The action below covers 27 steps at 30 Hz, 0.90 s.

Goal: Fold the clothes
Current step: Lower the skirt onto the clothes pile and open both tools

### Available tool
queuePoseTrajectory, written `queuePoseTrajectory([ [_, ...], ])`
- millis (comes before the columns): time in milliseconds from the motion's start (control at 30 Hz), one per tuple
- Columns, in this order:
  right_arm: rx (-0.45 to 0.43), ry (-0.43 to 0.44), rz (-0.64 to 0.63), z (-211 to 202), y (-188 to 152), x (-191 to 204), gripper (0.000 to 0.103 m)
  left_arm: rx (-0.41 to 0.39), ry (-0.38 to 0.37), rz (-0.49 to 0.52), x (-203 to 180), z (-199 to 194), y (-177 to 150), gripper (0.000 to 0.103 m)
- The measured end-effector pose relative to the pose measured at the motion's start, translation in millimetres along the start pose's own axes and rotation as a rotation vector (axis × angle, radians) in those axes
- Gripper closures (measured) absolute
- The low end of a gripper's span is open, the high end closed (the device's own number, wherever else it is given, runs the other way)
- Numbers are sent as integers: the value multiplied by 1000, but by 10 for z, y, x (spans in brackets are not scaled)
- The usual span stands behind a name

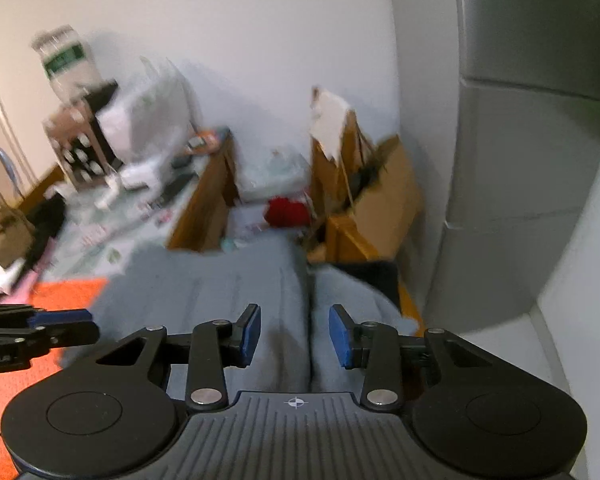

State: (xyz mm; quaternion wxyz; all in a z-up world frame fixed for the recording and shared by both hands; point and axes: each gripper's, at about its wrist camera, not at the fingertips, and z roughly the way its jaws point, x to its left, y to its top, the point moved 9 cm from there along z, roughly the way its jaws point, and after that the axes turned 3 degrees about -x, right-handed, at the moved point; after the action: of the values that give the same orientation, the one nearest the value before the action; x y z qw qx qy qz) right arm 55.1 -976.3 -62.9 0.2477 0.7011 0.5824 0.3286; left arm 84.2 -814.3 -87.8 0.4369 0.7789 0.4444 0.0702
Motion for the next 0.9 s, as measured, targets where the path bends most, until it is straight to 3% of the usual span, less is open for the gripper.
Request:
queuePoseTrajectory([
  [133, 55, -27, 27, 268, -297, -91, 64, 66, 7, -26, 141, 202, -217, 74],
  [200, 52, -25, 41, 288, -361, -98, 63, 58, -10, -36, 173, 186, -224, 74],
  [400, -9, -62, 37, 10, -203, -2, 63, 24, -25, -47, 223, -24, -127, 69],
  [533, -54, -81, 22, -295, -98, 175, 61, -6, -15, -49, 221, -301, 12, 58],
  [600, -75, -85, 14, -445, -58, 284, 51, -23, -6, -38, 225, -460, 67, 54],
  [767, -107, -86, -16, -747, -31, 634, 34, -46, 38, -1, 283, -804, 131, 25],
  [900, -131, -90, -41, -926, -62, 937, 8, -64, 65, 15, 440, -1069, 108, 11],
])
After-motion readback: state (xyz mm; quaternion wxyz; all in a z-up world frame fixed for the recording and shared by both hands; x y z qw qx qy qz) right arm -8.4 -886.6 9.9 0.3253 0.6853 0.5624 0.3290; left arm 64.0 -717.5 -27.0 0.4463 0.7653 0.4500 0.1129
